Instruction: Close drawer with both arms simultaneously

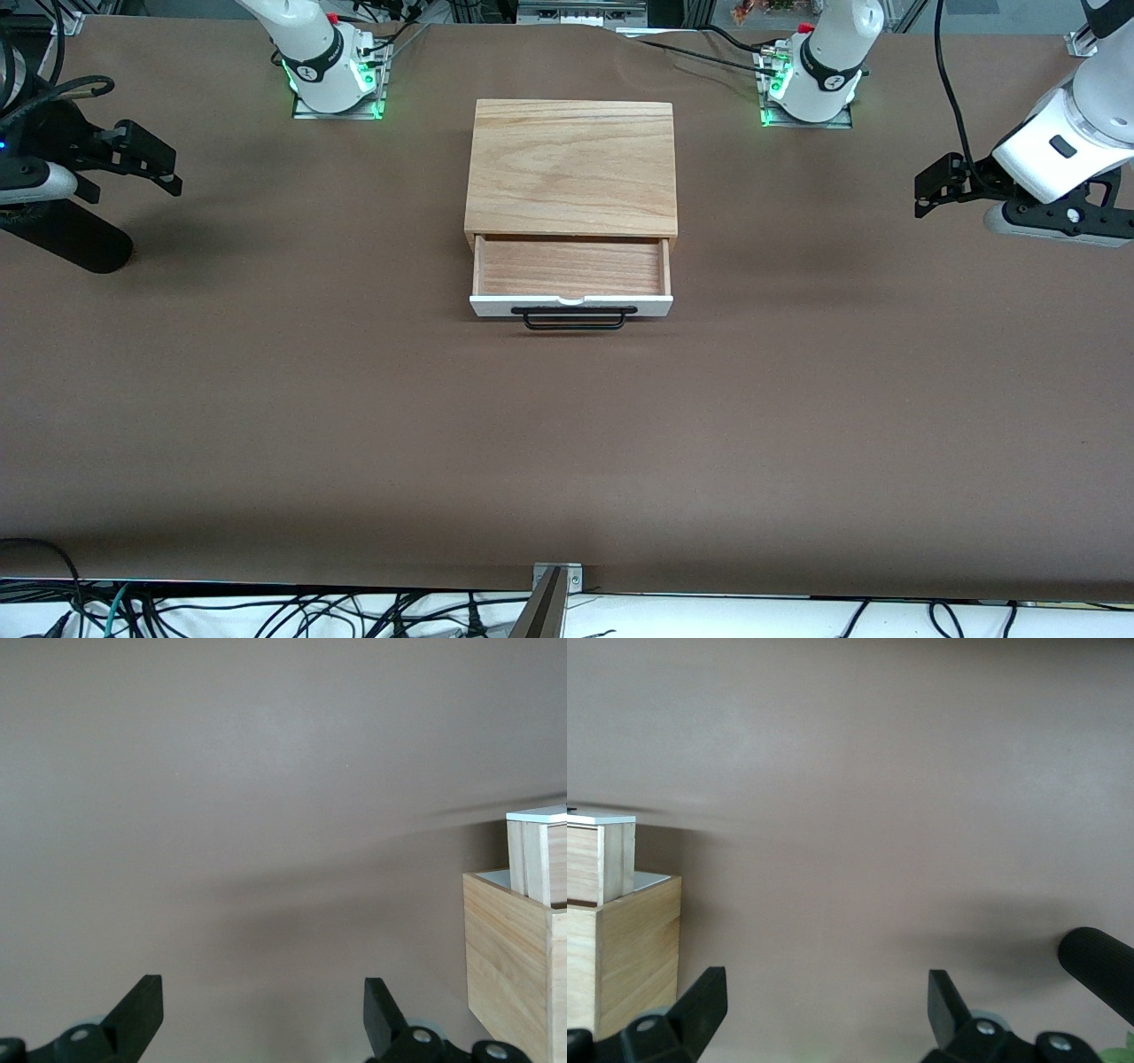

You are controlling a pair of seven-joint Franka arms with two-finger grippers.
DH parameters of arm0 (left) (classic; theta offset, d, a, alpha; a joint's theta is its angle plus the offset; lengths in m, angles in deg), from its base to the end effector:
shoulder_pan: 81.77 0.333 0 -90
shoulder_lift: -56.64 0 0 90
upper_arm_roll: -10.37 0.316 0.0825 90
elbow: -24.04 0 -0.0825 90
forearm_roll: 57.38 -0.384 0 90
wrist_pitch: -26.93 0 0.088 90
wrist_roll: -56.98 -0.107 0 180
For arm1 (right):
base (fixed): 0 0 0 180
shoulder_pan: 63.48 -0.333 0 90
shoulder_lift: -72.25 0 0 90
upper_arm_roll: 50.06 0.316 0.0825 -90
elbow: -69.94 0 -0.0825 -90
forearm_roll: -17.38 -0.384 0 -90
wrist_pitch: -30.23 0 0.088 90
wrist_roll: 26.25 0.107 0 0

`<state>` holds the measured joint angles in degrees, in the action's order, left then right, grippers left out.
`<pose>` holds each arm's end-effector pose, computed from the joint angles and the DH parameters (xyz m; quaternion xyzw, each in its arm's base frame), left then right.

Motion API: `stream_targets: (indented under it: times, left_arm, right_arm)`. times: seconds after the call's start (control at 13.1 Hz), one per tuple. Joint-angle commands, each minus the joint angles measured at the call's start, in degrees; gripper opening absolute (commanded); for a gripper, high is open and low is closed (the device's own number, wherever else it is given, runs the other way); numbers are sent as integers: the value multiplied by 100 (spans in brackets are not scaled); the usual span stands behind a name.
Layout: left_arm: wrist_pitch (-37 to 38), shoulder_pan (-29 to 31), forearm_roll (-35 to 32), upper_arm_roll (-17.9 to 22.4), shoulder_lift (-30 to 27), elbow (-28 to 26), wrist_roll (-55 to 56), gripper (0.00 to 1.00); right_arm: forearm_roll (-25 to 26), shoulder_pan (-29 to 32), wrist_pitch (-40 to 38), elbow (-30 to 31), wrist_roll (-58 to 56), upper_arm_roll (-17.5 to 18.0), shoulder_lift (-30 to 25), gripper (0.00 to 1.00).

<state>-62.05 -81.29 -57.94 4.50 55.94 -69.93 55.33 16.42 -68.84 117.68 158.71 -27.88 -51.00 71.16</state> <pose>0.5441 -0.0506 0.5971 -0.9974 0.0614 0.0373 0.0067 0.5426 0.0437 0.6412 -0.9985 -0.0531 0.0022 0.0085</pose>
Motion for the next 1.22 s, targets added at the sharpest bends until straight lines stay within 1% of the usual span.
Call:
stream_targets:
  times: [0.0, 0.15, 0.38, 0.53, 0.61, 0.76, 0.91, 1.14]
  left_arm:
    - [117, 49, 127, -19, 44, 108, -46, 100]
    - [109, 40, 136, -19, 253, 169, -63, 100]
    - [100, 31, 214, -19, 412, 248, -63, 100]
    - [100, 40, 723, 8, 474, 257, -63, 100]
    - [82, 40, 742, 8, 570, 283, -63, 100]
    - [91, 58, 760, 16, 737, 581, -63, 100]
    - [82, 58, 786, 8, 782, 600, -63, 100]
    - [56, 119, 1434, 17, 966, 608, -63, 100]
  right_arm:
    - [25, 0, 17, -53, 75, 15, 3, 100]
    - [25, 0, 17, -53, 75, 15, 11, 100]
    - [43, 17, 26, -53, 84, 6, 20, 100]
    - [113, 26, 35, -53, 49, 6, 46, 100]
    - [157, 18, 43, -70, 48, 6, 55, 100]
    - [184, 9, 122, -71, 83, 6, 55, 100]
    - [166, 44, 193, -71, 101, -3, 108, 100]
    - [175, 158, 193, -71, 31, -38, 126, 100]
